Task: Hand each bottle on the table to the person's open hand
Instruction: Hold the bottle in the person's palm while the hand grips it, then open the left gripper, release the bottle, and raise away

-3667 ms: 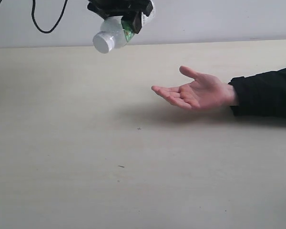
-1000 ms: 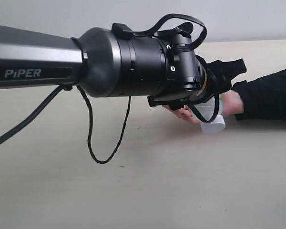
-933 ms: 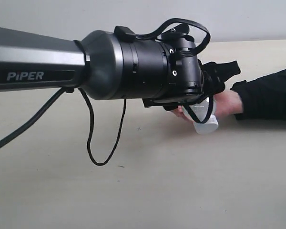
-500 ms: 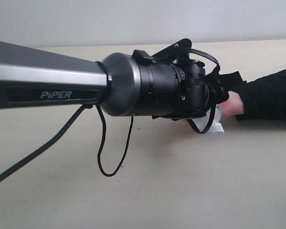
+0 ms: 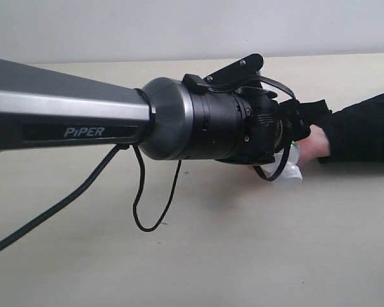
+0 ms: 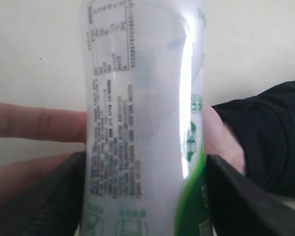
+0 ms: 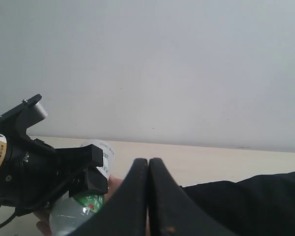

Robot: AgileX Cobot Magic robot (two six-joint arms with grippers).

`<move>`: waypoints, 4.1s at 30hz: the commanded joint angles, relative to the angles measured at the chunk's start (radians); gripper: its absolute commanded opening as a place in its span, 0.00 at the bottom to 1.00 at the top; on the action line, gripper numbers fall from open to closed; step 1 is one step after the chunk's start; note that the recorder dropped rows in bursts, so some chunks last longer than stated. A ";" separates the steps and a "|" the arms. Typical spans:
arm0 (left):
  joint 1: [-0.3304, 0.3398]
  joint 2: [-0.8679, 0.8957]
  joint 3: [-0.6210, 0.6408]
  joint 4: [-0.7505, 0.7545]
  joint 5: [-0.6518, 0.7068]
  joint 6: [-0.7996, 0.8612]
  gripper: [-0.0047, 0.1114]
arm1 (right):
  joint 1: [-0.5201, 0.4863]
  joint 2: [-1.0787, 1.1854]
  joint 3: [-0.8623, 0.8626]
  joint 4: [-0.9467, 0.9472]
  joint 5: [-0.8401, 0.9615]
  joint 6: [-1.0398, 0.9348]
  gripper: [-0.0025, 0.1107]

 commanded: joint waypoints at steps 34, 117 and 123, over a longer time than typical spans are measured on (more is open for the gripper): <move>-0.012 -0.003 0.002 -0.077 -0.104 0.111 0.42 | -0.003 -0.005 0.003 -0.001 0.001 -0.001 0.02; 0.031 -0.846 0.629 0.085 -0.190 0.762 0.04 | -0.003 -0.005 0.003 -0.001 0.001 -0.001 0.02; 0.031 -1.042 0.756 0.085 -0.243 0.760 0.04 | -0.003 -0.005 0.003 -0.001 0.001 -0.001 0.02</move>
